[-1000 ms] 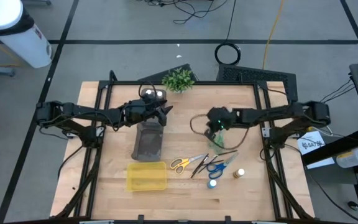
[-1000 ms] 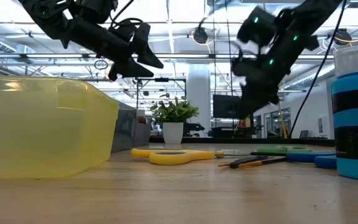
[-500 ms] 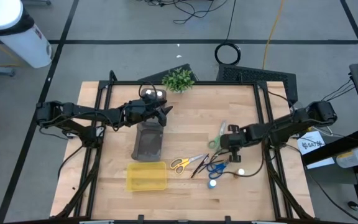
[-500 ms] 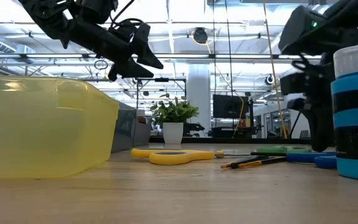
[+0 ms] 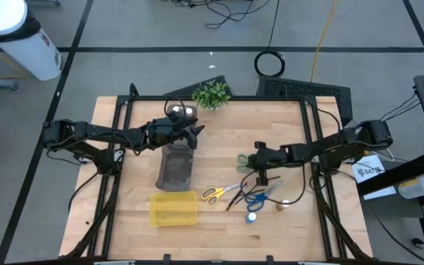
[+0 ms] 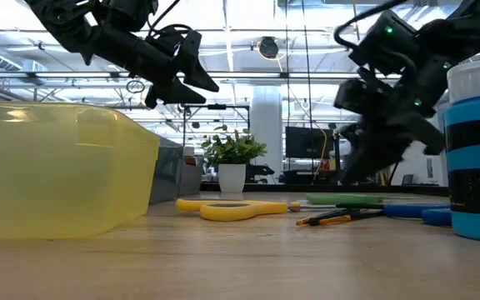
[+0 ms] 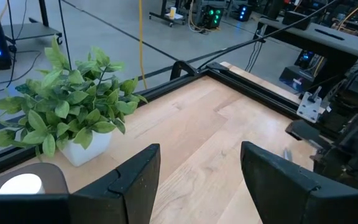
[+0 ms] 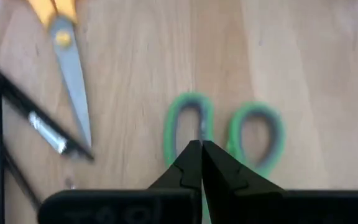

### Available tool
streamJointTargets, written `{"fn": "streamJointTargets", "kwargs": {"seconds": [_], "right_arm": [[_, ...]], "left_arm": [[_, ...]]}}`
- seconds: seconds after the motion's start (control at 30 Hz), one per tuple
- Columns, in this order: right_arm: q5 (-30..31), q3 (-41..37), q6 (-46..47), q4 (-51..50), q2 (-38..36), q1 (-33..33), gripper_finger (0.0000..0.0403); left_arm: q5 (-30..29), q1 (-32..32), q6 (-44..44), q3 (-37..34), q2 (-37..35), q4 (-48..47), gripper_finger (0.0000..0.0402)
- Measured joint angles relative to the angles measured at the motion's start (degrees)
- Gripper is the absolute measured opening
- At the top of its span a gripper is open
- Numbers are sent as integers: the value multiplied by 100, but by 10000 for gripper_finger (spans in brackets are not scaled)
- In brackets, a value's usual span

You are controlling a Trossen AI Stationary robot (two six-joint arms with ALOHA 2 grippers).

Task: Pick & Place Paint Supplies
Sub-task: Put the green scissors into the bottom black bin

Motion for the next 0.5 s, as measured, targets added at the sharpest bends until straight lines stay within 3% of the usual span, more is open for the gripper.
{"fn": "streamJointTargets", "kwargs": {"seconds": [0.13, 0.27, 0.37, 0.5], "right_arm": [[151, 19, -216, -316, -202, -52, 0], [920, 34, -360, -1280, -705, -30, 0], [1339, 24, -33, -2189, -1002, -34, 0], [1371, -62, 528, -2930, -1182, -37, 0]], "left_arm": [[1, 0, 0, -1, -1, -18, 235], [2, 0, -62, -1, 0, -149, 234], [145, -1, -64, -1, -1, -155, 235], [291, -24, -63, -1, 0, -116, 234]]}}
